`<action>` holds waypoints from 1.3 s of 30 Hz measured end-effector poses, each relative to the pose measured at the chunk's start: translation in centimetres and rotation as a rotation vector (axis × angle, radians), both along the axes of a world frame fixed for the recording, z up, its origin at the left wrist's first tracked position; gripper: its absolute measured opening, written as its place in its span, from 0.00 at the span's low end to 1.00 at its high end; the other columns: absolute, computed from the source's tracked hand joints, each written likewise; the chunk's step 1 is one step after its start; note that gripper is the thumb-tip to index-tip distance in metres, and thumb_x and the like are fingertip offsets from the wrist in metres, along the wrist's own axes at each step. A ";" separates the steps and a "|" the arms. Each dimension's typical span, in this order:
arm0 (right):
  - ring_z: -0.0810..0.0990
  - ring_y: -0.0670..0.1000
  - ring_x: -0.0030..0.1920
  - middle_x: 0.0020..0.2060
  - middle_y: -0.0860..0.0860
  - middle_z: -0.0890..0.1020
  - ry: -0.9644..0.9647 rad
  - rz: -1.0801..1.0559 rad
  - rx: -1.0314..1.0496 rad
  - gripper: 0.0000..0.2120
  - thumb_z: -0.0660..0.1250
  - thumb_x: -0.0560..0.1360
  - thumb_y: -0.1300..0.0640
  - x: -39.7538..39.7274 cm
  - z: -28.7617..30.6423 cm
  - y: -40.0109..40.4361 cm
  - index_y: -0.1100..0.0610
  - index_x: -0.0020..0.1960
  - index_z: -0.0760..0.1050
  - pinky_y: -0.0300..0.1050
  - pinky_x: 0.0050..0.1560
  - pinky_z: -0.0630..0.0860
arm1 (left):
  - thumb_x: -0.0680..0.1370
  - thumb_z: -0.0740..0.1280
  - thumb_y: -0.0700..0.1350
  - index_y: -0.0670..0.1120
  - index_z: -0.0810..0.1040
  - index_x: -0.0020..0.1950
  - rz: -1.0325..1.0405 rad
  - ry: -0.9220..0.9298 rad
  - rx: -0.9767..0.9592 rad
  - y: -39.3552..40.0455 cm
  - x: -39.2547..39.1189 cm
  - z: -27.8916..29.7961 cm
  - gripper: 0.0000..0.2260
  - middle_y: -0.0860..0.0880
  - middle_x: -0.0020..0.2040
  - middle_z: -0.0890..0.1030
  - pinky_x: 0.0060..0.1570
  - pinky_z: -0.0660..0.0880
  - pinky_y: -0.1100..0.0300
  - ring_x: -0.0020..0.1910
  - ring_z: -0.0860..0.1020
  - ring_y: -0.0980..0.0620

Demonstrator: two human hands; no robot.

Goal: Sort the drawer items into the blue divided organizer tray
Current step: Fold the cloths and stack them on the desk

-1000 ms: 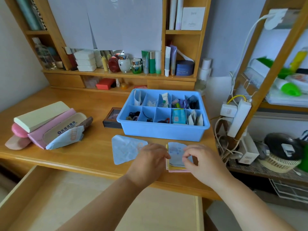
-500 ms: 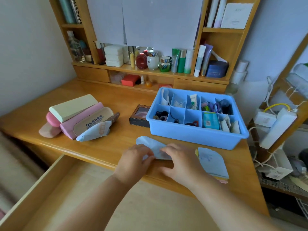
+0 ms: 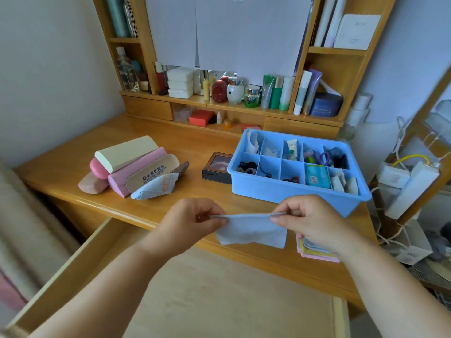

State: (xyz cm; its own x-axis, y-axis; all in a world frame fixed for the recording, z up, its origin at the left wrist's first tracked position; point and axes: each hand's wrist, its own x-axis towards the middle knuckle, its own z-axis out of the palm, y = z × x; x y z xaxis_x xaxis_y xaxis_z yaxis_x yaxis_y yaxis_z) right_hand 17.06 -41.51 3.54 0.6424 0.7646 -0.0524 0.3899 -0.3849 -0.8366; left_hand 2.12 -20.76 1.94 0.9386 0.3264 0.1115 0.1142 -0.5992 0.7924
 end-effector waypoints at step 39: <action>0.75 0.47 0.51 0.49 0.43 0.77 -0.538 -0.018 -0.316 0.08 0.64 0.76 0.51 1.1 -5.9 5.9 0.48 0.54 0.77 0.42 0.46 0.72 | 0.78 0.64 0.55 0.54 0.77 0.57 -0.036 0.192 0.491 0.6 6.6 -5.5 0.10 0.57 0.53 0.73 0.53 0.67 0.64 0.54 0.69 0.56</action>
